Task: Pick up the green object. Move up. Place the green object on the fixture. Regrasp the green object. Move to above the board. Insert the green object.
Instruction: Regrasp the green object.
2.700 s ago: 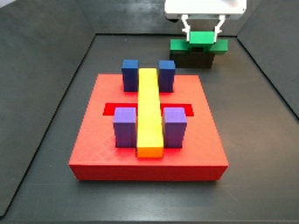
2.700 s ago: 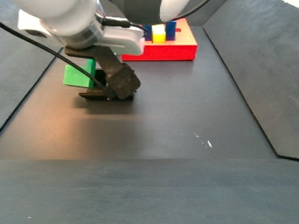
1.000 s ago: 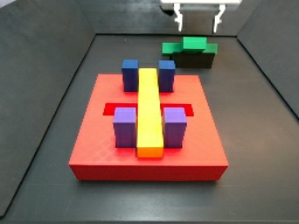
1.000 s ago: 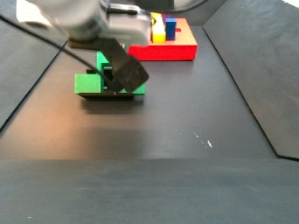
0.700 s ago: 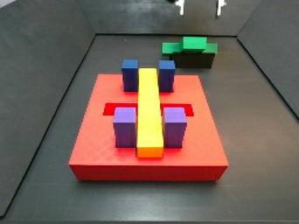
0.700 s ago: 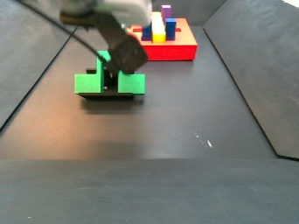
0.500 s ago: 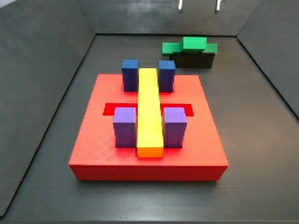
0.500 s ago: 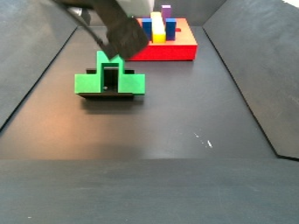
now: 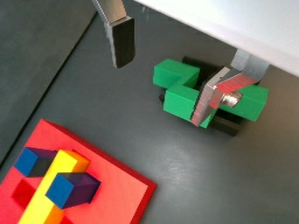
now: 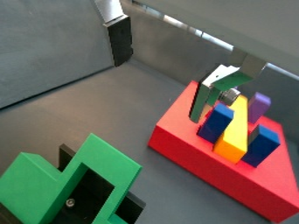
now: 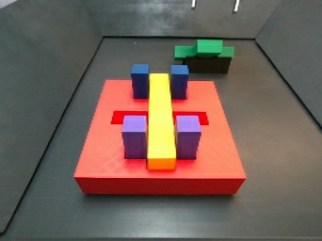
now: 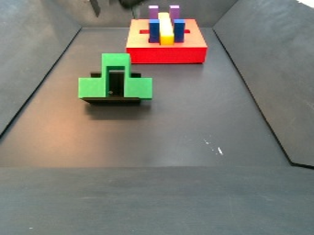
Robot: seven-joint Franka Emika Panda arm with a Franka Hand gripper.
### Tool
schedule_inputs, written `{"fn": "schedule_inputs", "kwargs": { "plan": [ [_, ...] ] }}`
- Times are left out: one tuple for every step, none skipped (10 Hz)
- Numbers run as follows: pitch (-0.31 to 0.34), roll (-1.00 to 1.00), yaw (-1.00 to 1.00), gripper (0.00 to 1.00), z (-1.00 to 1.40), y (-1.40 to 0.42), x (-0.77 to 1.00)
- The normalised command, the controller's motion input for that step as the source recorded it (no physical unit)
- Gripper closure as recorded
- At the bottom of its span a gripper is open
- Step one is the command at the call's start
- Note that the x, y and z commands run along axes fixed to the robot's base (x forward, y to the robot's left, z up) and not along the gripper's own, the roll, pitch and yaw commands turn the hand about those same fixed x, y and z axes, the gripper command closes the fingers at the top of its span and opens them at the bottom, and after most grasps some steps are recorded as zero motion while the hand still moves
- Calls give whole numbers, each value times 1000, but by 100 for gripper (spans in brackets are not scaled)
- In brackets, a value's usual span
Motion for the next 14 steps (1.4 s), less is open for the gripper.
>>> {"fn": "schedule_inputs", "kwargs": {
  "plan": [
    [-100, 1000, 0, 0, 0, -454, -54],
    [-114, 1000, 0, 0, -54, -500, 0],
    [-197, 1000, 0, 0, -134, -471, -20],
    [-200, 1000, 0, 0, -91, -491, -20],
    [-189, 1000, 0, 0, -9, -509, -37],
    [-149, 1000, 0, 0, 0, -520, 0],
    [-111, 1000, 0, 0, 0, -503, 0],
    [-54, 1000, 0, 0, 0, -460, 91],
    [-23, 1000, 0, 0, -6, -414, 220],
    [-37, 1000, 0, 0, -3, -411, 231],
    [0, 1000, 0, 0, -17, -291, 446],
    [0, 1000, 203, 0, -174, -80, 446],
    [49, 643, 331, 0, -166, -37, 500],
    [69, 669, 297, 0, -157, -46, 626]
  ]
}}
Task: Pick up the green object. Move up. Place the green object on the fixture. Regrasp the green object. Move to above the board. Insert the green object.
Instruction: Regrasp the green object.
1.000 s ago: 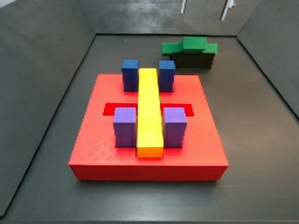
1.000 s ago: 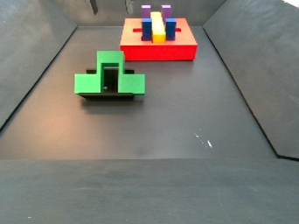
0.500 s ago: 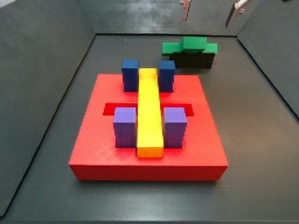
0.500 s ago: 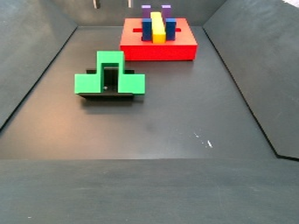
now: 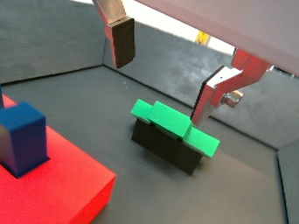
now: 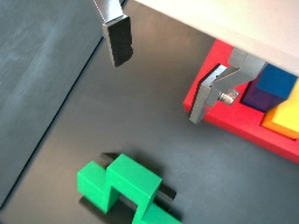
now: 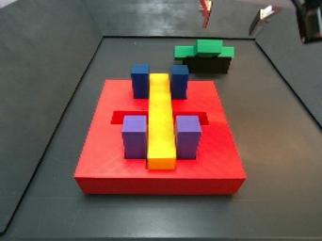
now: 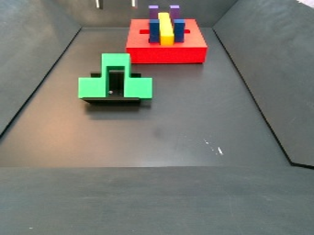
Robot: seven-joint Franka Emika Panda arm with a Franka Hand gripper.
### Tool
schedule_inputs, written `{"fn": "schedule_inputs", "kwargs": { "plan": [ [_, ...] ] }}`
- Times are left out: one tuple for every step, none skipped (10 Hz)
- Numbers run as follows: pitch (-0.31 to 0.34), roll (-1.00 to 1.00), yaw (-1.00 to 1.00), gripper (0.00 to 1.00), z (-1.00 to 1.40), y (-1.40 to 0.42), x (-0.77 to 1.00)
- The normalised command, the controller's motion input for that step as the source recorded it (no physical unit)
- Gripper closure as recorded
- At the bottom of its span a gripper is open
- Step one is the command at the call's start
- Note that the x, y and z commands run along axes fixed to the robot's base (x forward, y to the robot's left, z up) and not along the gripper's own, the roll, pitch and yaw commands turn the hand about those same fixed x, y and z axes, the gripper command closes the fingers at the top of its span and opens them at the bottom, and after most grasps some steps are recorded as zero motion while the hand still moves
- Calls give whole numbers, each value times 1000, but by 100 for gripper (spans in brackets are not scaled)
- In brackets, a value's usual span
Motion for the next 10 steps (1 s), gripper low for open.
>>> {"fn": "schedule_inputs", "kwargs": {
  "plan": [
    [100, 754, 226, 0, -186, 0, 774],
    [143, 669, 274, 0, -200, 26, 774],
    [243, 369, 383, 0, -223, 137, 760],
    [197, 106, 423, 0, -246, 143, 577],
    [134, 0, 437, 0, -240, 146, 514],
    [97, -57, 454, 0, -206, 157, 426],
    [120, -203, 451, 0, -129, 131, 380],
    [86, -277, 420, 0, -37, 174, 363],
    [60, -180, 349, 0, 0, 254, 474],
    [14, 0, 331, 0, -29, 349, 531]
  ]
}}
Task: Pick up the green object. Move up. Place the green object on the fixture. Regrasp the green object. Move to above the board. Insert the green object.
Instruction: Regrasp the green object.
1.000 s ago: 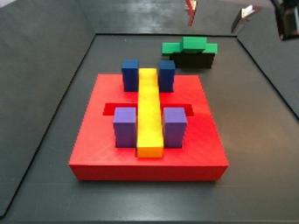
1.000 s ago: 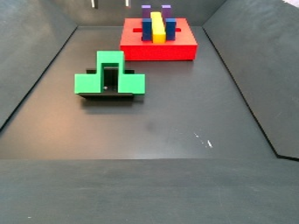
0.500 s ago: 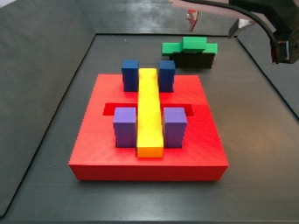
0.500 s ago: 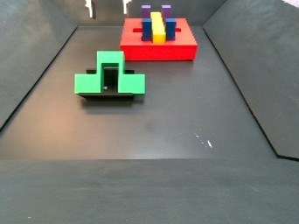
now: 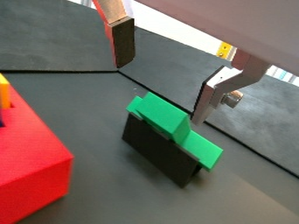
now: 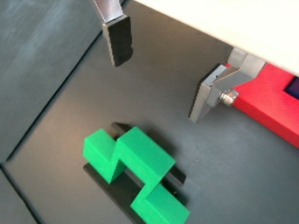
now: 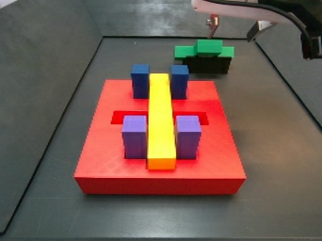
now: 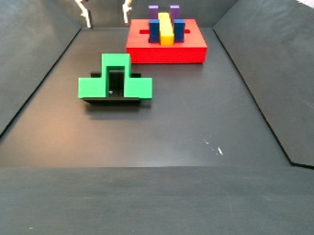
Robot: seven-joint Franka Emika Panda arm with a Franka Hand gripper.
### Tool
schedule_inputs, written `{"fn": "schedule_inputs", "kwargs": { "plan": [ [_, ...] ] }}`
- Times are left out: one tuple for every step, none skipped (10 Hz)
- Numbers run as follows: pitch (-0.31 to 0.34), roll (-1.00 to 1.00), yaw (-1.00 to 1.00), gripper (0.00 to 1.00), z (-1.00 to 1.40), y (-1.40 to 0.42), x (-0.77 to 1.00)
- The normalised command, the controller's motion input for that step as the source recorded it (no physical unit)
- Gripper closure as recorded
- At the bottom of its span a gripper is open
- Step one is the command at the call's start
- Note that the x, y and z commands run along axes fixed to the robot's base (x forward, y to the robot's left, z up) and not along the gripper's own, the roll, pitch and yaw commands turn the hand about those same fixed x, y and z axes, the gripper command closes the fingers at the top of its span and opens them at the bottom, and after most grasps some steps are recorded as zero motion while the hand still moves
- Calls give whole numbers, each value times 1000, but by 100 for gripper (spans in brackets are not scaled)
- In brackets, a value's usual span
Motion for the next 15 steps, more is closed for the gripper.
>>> {"fn": "schedule_inputs", "kwargs": {
  "plan": [
    [0, 531, 320, 0, -114, 137, 503],
    [-3, 983, 263, 0, -220, 0, 380],
    [-14, 951, 260, 0, -251, 0, 366],
    [-71, 857, 280, 0, -329, 0, 277],
    [-74, 854, 271, 0, -326, 0, 280],
    [-46, 766, 269, 0, -346, 0, 294],
    [0, 560, 223, 0, -271, 0, 317],
    [0, 537, 191, 0, -260, 0, 386],
    [89, 406, 57, 0, -86, 20, 489],
    [220, 223, -3, 0, 0, 203, 314],
    [183, 0, -114, 0, 37, 251, 63],
    [163, 0, -149, 0, 60, 174, 71],
    [126, 0, -129, 0, 34, 114, 74],
    [137, 0, -123, 0, 0, 146, 26],
    [89, 137, -206, 0, 0, 234, -214]
  ]
}}
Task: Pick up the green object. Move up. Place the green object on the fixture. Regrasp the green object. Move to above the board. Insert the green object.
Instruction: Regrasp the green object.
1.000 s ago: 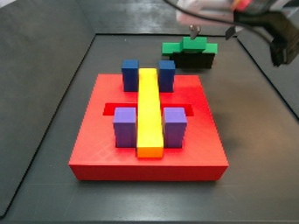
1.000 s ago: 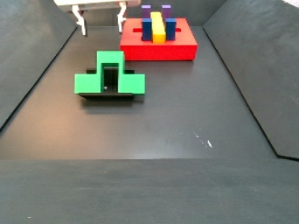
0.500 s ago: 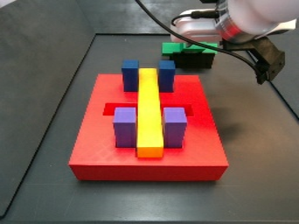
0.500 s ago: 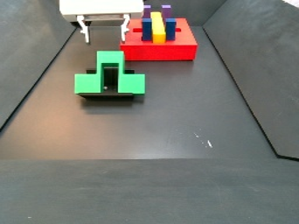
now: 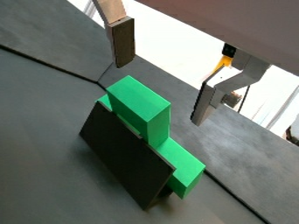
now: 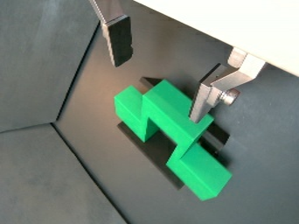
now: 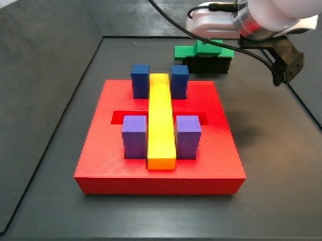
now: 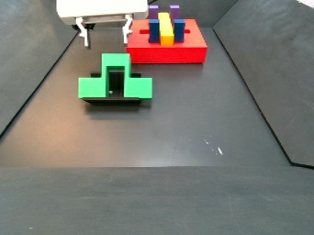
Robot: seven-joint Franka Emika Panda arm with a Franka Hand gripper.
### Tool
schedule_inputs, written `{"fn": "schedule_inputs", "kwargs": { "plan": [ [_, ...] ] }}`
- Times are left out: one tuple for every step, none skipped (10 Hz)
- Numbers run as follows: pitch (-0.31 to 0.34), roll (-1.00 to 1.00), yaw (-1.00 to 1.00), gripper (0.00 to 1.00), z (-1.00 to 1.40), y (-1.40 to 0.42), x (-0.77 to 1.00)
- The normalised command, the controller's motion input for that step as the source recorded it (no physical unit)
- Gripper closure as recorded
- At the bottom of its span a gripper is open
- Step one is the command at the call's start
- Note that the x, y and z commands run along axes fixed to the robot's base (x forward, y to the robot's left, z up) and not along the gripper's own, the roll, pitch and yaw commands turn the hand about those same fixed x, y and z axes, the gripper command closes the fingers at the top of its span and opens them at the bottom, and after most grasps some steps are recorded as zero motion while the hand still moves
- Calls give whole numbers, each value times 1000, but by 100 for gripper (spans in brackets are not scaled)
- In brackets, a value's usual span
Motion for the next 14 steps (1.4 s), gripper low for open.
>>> {"fn": "schedule_inputs", "kwargs": {
  "plan": [
    [83, 160, -231, 0, 0, 240, -269],
    [66, 97, -237, 0, 0, 166, -203],
    [57, 63, -223, 0, 0, 103, -146],
    [46, 74, -206, 0, 0, 89, -149],
    [43, 26, -160, 0, 0, 23, -63],
    [9, 120, -77, 0, -74, 0, 0],
    [51, 294, 0, 0, -217, 0, 69],
    [20, 163, 0, 0, -280, 0, 0],
    [60, 0, 0, 0, -237, 0, 0],
    [80, 0, -3, 0, -209, 17, 0],
    [111, -123, -20, 0, -200, 97, 3],
    [134, -297, -43, 0, -269, 166, 54],
    [146, -351, -34, 0, -197, 154, 71],
    [129, -306, -14, 0, -149, 129, 54]
  ]
}}
